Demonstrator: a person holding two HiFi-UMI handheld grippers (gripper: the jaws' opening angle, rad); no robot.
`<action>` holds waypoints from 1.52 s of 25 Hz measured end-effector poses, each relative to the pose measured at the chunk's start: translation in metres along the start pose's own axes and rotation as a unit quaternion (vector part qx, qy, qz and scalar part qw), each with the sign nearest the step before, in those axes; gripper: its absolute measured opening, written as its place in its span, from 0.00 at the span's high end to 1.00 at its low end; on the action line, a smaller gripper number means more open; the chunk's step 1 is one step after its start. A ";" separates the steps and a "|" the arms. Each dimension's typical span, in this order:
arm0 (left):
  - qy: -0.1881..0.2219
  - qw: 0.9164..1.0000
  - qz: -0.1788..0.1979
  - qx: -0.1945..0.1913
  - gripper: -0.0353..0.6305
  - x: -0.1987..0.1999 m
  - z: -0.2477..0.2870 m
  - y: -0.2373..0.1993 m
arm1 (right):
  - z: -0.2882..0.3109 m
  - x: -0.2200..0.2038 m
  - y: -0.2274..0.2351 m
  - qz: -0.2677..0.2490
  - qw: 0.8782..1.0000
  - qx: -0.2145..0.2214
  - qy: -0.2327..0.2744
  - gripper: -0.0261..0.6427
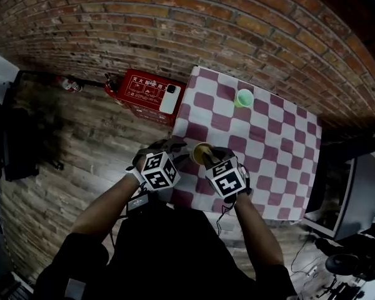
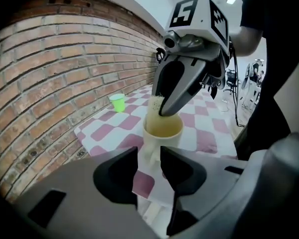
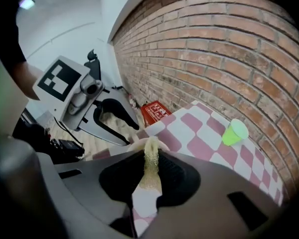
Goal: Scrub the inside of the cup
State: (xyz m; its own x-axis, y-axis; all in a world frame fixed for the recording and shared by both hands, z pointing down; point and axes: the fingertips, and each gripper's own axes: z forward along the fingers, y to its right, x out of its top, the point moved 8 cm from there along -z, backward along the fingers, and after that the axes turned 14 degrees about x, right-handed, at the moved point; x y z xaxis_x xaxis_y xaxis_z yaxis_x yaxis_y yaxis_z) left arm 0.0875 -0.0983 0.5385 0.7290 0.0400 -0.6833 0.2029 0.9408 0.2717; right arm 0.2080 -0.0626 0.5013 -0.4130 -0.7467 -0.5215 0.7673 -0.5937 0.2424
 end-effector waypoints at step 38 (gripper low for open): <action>-0.045 0.997 -0.062 0.031 0.73 -0.010 0.000 0.019 | 0.049 0.001 -0.001 -0.152 0.970 0.061 -0.181 0.85</action>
State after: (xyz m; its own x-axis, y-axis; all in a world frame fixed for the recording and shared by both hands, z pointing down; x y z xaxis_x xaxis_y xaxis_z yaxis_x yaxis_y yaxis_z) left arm 0.0842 -0.0810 0.5500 0.7505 -0.1085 -0.6519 0.3336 0.9137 0.2321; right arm 0.1833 -0.0770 0.5405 -0.7738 -0.5743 -0.2672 0.5284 -0.8179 0.2279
